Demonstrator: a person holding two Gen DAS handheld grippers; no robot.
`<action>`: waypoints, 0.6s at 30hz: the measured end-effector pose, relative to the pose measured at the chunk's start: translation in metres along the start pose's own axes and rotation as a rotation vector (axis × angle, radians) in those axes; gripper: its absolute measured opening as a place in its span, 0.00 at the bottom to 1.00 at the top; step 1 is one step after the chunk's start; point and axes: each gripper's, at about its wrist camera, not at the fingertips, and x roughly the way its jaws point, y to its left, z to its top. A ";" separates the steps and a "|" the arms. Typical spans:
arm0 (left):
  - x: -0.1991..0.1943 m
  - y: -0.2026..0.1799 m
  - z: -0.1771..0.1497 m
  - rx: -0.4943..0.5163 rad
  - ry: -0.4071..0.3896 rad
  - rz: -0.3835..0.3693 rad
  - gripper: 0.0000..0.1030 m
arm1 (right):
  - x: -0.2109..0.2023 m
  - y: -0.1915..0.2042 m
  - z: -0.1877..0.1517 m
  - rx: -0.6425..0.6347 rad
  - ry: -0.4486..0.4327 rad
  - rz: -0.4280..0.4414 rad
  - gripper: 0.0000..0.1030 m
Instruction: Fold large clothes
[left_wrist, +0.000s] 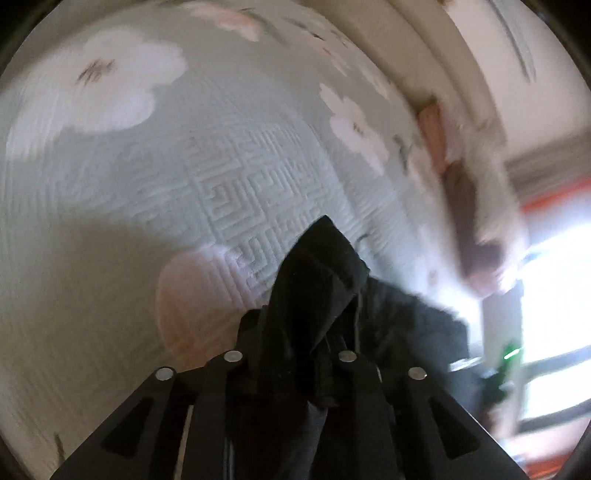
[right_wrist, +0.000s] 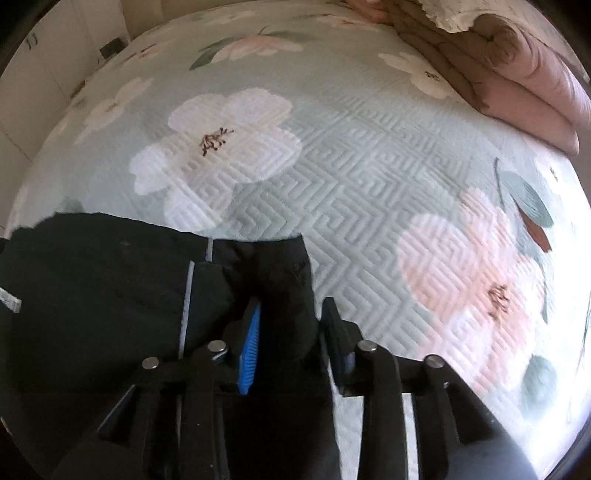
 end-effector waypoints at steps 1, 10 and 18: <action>-0.015 0.007 0.003 -0.033 -0.021 -0.011 0.37 | -0.014 -0.004 -0.002 0.010 -0.015 0.003 0.45; -0.086 -0.054 -0.033 0.205 -0.103 0.190 0.42 | -0.119 0.045 -0.048 -0.017 -0.106 0.193 0.62; -0.027 -0.144 -0.143 0.462 -0.002 0.114 0.48 | -0.075 0.150 -0.088 -0.183 -0.024 0.165 0.62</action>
